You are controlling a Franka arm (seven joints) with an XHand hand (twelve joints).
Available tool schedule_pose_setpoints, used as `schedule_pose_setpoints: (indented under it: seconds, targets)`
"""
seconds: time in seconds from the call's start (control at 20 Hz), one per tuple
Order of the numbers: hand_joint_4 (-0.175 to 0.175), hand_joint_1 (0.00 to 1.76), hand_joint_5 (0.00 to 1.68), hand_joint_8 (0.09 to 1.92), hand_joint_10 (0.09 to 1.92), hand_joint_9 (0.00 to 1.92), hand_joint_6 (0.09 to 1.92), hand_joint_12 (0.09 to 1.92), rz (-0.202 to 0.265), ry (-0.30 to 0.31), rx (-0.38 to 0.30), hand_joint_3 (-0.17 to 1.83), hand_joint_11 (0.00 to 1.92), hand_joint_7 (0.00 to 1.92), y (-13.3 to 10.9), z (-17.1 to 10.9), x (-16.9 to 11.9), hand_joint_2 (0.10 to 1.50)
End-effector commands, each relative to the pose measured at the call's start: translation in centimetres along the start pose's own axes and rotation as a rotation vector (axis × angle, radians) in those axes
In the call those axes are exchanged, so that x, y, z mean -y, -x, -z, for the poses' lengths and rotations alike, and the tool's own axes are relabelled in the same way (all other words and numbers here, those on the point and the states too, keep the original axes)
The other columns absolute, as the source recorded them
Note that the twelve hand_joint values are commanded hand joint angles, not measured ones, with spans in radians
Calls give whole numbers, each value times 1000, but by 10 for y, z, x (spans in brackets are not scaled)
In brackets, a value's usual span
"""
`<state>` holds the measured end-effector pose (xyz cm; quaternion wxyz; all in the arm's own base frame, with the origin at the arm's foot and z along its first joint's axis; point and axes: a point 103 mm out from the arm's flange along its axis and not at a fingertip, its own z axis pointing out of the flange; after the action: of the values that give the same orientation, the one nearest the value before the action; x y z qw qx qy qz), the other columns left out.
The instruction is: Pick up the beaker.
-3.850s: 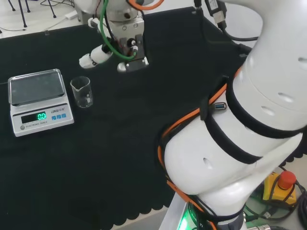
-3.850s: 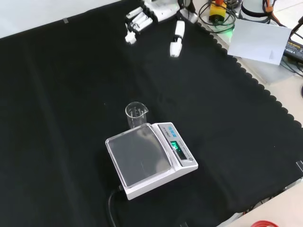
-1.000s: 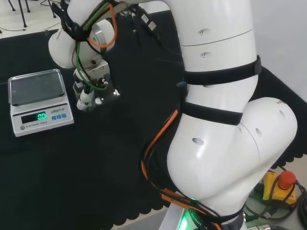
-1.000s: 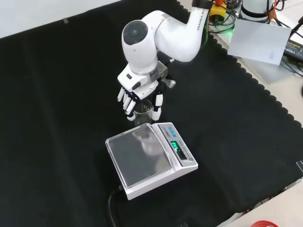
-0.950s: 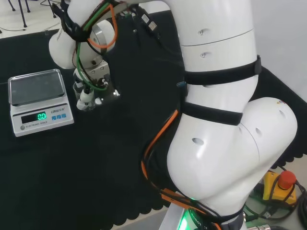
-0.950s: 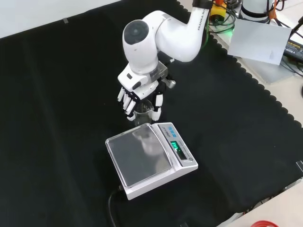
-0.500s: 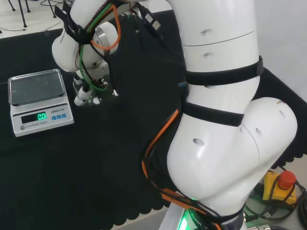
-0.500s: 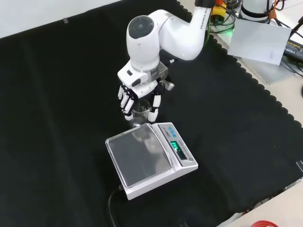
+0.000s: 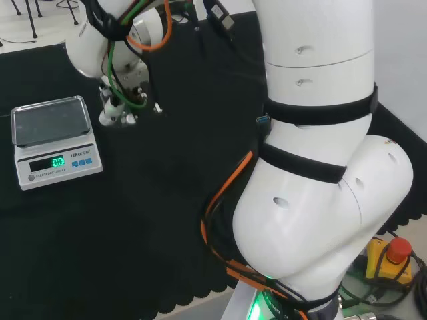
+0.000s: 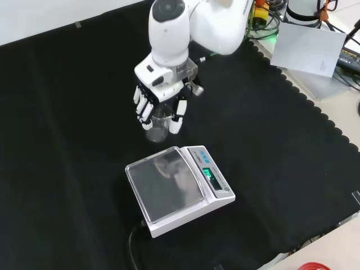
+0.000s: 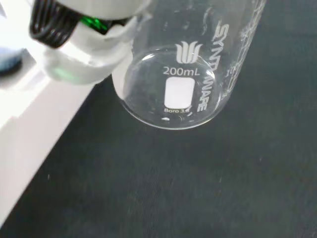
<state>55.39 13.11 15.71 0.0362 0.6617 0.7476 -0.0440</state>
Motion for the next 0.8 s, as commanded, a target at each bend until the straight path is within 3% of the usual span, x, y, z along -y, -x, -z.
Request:
schedule_pose_setpoints:
  seconds: [0.05, 0.3, 0.45, 0.5, 0.8]
  targets:
    - [74, 1122, 1171, 882, 344, 1431, 754, 973, 11, 24, 36, 383, 1188, 1177, -2, 39, -7, 833]
    - [44, 1132, 1176, 875, 328, 1443, 751, 935, 56, 51, 34, 405, 1227, 1187, -23, 58, -14, 821]
    - [32, 1136, 1179, 869, 319, 1451, 751, 913, 113, 47, 56, 418, 1248, 1192, -29, 61, -15, 813]
    - [30, 1136, 1179, 868, 319, 1453, 750, 911, 116, 45, 86, 420, 1251, 1193, -49, 59, -19, 812]
    - [28, 1138, 1183, 858, 307, 1466, 748, 894, 170, 42, 29, 439, 1263, 1204, -91, 57, -32, 801]
